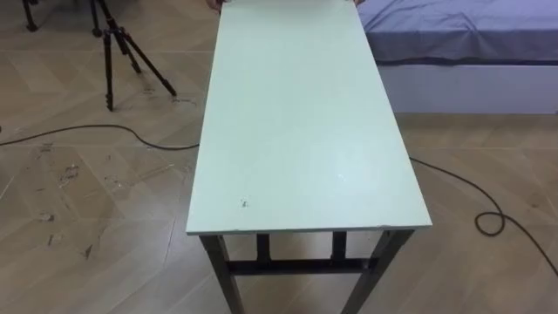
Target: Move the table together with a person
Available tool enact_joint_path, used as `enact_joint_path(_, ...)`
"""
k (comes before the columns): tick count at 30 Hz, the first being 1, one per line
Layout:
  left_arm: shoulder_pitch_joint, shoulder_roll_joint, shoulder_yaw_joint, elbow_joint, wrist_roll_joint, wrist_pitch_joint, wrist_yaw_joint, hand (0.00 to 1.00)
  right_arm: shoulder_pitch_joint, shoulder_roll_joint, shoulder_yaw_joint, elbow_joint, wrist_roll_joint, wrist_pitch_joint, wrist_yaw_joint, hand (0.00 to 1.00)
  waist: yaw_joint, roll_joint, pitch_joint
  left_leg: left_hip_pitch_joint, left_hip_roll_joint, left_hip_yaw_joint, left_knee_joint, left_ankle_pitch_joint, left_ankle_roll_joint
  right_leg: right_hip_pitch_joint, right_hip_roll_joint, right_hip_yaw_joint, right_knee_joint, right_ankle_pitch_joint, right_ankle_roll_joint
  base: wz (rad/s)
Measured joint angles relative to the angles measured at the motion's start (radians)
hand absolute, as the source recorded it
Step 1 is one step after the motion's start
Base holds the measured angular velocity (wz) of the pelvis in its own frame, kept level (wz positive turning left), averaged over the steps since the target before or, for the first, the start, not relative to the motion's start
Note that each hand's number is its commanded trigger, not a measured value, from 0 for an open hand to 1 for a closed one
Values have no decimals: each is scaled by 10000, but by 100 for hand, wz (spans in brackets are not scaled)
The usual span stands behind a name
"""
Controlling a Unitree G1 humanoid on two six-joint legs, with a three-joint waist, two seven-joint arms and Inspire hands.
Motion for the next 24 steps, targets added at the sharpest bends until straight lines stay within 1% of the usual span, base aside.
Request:
enact_joint_path(2, 4, -4, -14, 0, -180, 2, 3, 0, 4, 1, 4, -2, -2, 0, -1, 0, -7, 5, 1, 29, 0, 4, -24, 0, 0, 2, 1, -4, -1, 0, 0, 0)
enact_joint_path(10, 41, 3, 30, -7, -167, 83, -88, 0, 120, -1, -14, 57, -86, 47, -29, 0, -6, -23, 11, 101, 0, 14, -139, 0, 0, 80, 4, -18, -4, 0, 0, 0)
enact_joint_path(13, 35, 43, 55, -10, -168, 206, -253, 0, 122, 0, -18, 97, -87, 64, -56, 0, -7, -41, 20, 112, -2, 14, -137, 0, 0, 80, 2, -18, -4, 0, 0, 0)
enact_joint_path(14, 34, 53, 88, -12, -174, 268, -294, 0, 118, 3, -20, 95, -104, 98, -80, 0, -13, -54, 25, 113, -2, 16, -138, 0, 0, 84, 1, -16, -5, 0, 0, 0)
enact_joint_path(17, 94, 55, 170, 4, -177, 308, -363, 0, 113, 7, -99, 137, -163, 258, -150, 0, -21, -51, 23, 114, -2, 15, -147, 0, 0, 94, 2, -12, -9, 0, 1, 0)
enact_joint_path(19, 150, 58, 222, 3, -196, 380, -447, 0, 123, 9, -102, 160, -164, 272, -238, 0, -43, -55, 27, 112, -2, 14, -148, 0, 0, 93, 3, -13, -10, 0, 1, 0)
enact_joint_path(21, 185, 67, 208, 12, -591, 463, -572, 0, 103, 11, -97, 208, -144, 311, -369, 0, -89, -34, 21, 106, -2, 14, -148, 0, 0, 96, 3, -25, -10, -1, 1, 0)
enact_joint_path(24, 203, 82, 208, 18, -895, 491, -734, 0, 62, 11, -98, 208, -151, 371, -429, 0, -176, -9, 15, 84, -2, 13, -151, -1, 0, 89, 4, -28, -9, -1, 1, 0)
